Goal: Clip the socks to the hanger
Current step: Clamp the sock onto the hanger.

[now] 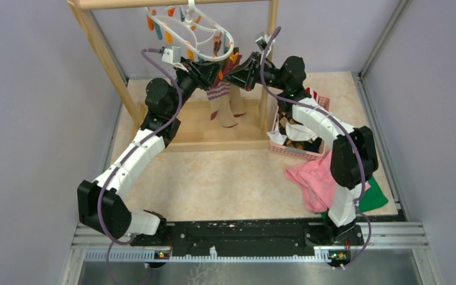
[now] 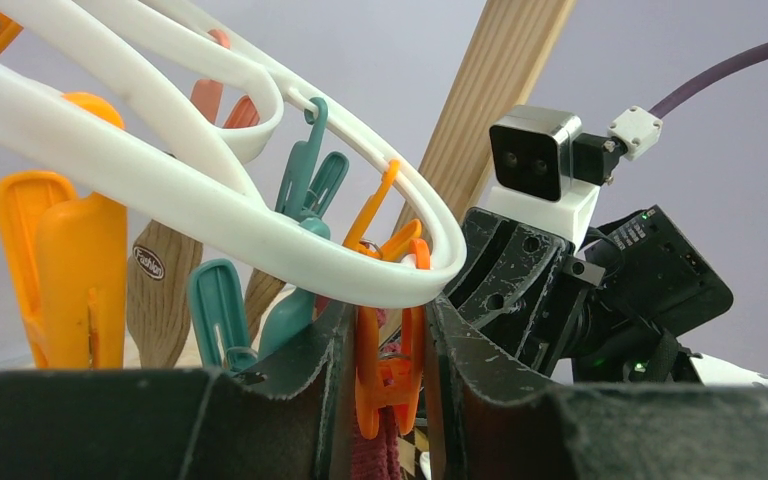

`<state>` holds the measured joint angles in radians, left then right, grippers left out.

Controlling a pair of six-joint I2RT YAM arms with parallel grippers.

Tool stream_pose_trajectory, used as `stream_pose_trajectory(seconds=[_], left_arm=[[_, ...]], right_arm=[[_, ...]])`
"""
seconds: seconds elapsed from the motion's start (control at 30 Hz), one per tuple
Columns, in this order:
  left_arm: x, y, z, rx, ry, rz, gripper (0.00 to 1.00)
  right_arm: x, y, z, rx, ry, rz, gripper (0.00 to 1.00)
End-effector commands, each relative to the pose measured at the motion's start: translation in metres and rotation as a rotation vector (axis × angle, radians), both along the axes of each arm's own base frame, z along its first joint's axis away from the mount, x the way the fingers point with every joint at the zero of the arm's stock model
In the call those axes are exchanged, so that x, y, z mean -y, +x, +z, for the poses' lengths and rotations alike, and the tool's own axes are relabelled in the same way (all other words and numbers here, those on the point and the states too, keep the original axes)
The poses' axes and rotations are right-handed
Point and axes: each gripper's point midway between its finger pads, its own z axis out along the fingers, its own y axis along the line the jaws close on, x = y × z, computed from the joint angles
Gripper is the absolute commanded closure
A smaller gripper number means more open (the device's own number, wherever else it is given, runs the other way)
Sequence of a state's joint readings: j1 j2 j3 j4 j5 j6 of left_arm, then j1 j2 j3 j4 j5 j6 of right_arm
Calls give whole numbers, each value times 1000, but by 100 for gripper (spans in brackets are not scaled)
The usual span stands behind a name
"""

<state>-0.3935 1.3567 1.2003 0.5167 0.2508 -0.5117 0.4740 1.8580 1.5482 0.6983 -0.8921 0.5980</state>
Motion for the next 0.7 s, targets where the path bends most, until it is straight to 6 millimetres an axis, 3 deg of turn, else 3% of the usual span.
stream_pose_trajectory(seconds=[0.0,0.67], left_arm=[[0,-9,14,71,-3,-12,82],[0,-9,10,129,80,1,82]], right_arm=[[-1,-18,43,88,44,18,100],[-1,-20,51,55,12,3,100]])
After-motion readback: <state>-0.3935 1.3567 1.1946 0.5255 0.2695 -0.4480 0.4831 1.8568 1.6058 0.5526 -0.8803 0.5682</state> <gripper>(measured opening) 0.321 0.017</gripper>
